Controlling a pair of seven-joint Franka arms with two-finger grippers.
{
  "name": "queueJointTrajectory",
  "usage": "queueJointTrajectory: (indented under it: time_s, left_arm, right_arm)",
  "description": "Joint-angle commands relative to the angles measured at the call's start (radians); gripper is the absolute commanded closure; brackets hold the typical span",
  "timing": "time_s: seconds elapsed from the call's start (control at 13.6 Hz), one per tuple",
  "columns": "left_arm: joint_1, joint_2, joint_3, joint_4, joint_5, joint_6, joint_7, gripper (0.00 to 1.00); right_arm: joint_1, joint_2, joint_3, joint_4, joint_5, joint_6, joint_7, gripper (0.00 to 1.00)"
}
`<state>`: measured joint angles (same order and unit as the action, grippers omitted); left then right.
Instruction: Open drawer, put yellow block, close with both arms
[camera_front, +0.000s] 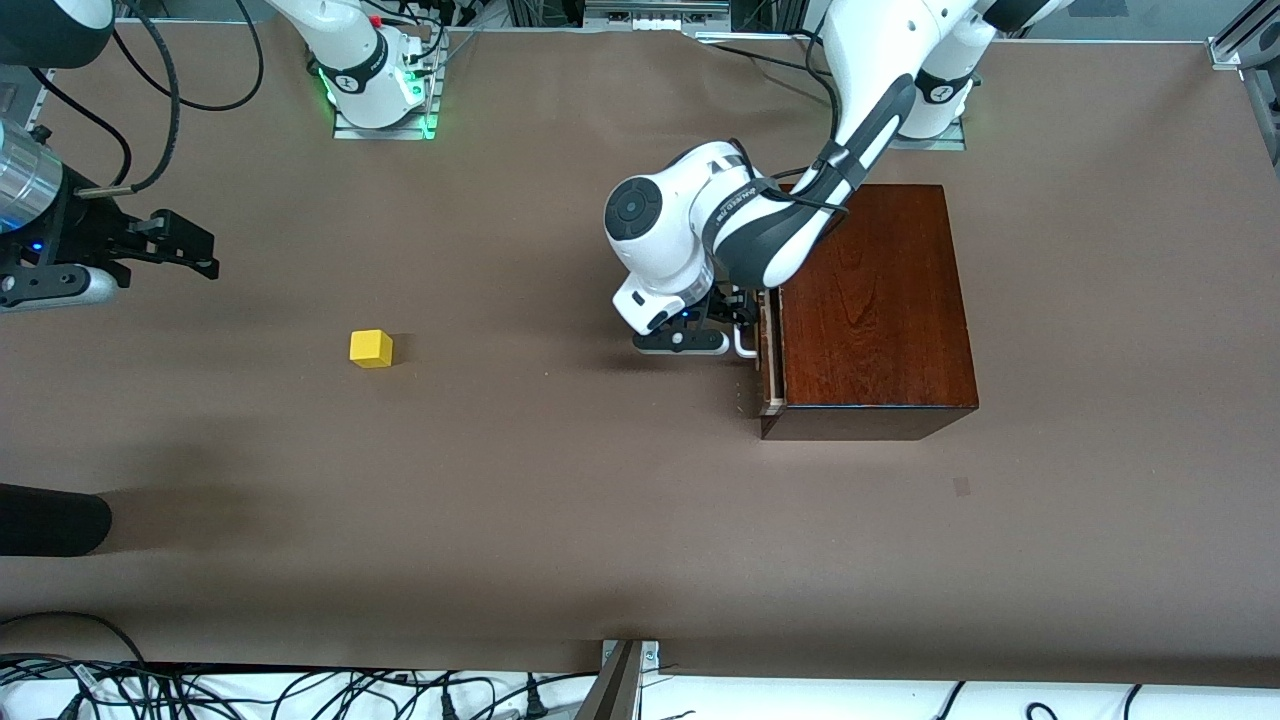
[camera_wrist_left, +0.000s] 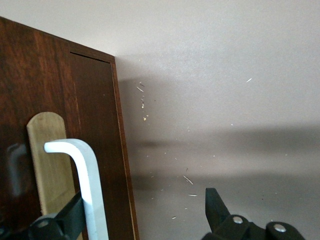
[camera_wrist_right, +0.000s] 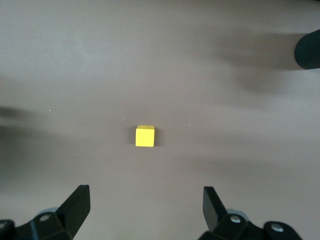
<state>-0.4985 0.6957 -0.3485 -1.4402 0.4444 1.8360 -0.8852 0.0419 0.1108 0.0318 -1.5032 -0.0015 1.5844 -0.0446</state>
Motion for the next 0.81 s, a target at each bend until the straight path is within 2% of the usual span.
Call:
queueJointTrajectory:
  time_s: [0.0, 0.22, 0.51, 0.73]
  left_arm:
    - [-0.031, 0.022, -0.004, 0.029, -0.088, 0.084, -0.018, 0.0]
    - [-0.069, 0.028, -0.004, 0.032, -0.102, 0.117, -0.034, 0.0]
    - [-0.069, 0.041, -0.006, 0.086, -0.118, 0.115, -0.049, 0.0]
    - [-0.071, 0.042, -0.004, 0.119, -0.18, 0.115, -0.049, 0.0]
  right_arm:
    - [-0.007, 0.004, 0.005, 0.017, 0.011, -0.014, -0.018, 0.0]
    - [-0.011, 0.009, -0.003, 0.015, 0.032, -0.009, -0.015, 0.0]
    - [-0.004, 0.021, 0.0, 0.006, 0.023, -0.02, -0.017, 0.0]
    - [-0.007, 0.067, 0.002, 0.003, 0.02, -0.093, -0.018, 0.0]
